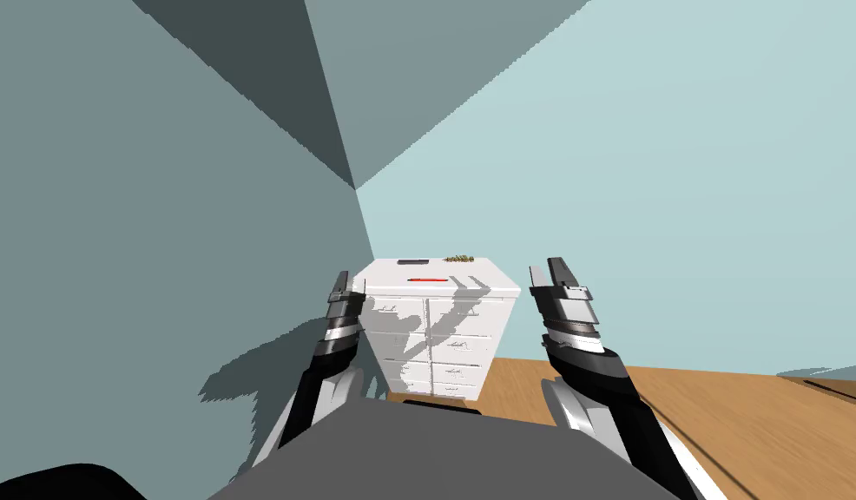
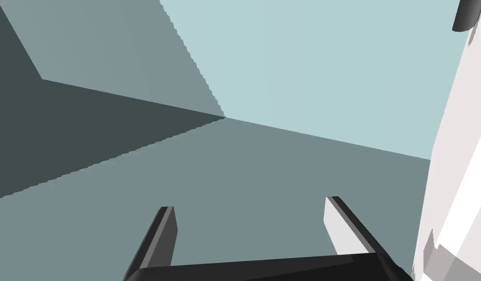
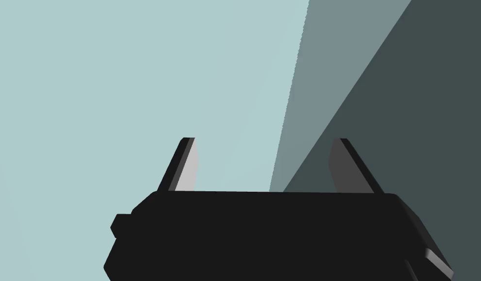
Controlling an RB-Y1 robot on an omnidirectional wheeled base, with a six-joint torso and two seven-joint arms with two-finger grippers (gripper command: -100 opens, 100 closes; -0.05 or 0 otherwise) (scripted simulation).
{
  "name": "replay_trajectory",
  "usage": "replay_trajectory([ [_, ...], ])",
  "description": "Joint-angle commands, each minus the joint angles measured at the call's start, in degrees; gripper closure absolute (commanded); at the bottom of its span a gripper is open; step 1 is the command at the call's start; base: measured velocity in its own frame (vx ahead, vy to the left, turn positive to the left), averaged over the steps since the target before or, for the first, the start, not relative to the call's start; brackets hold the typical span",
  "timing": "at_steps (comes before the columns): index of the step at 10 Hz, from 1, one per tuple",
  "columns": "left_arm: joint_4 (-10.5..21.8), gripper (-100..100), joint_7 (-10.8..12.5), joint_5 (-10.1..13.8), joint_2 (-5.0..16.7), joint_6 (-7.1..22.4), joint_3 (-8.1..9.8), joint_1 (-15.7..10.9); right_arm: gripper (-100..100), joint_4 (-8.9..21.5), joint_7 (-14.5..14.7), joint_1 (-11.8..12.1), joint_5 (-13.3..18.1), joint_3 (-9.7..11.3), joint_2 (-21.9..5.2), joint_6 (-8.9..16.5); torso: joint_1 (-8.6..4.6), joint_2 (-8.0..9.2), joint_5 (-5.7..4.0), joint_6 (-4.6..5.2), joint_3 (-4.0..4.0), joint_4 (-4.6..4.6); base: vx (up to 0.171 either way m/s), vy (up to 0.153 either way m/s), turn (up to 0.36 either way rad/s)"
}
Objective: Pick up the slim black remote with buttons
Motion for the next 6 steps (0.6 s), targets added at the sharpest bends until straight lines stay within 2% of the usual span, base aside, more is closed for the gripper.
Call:
replay_trajectory([
  [1, 1.57, -100, 0.0, 0.46, 2.74, 1.57, 0.09, -1.59, 0, 0.0, 0.0, 0.0, 0.0, 0.0, 0.0, 0.0, 0.0, 0.0, 0.0, 0.0, 0.0, 0.0, -0.12, -0.015, 0.007],
  [3, 4.01, -100, 0.01, 1.15, 6.02, 4.02, 0.16, -3.93, 0, 0.0, 0.0, -0.02, 0.0, 0.0, 0.0, 0.0, -0.02, 0.59, 0.0, 0.01, 0.34, 0.13, -0.182, -0.017, -0.006],
  [5, 7.13, -100, 0.02, 2.09, 9.75, 7.43, 0.2, -7.09, 0, 0.01, 0.0, -0.02, 0.0, 0.01, 0.01, 0.0, -0.15, 0.65, -0.03, 0.01, 0.38, 0.15, -0.192, -0.061, -0.025],
  [6, 7.52, -100, 0.02, 2.09, 10.13, 7.56, 0.2, -7.15, 0, 0.01, 0.0, -0.03, 0.0, 0.01, 0.01, 0.0, -0.22, 0.77, -0.05, 0.01, 0.44, 0.17, -0.144, -0.053, -0.006],
])
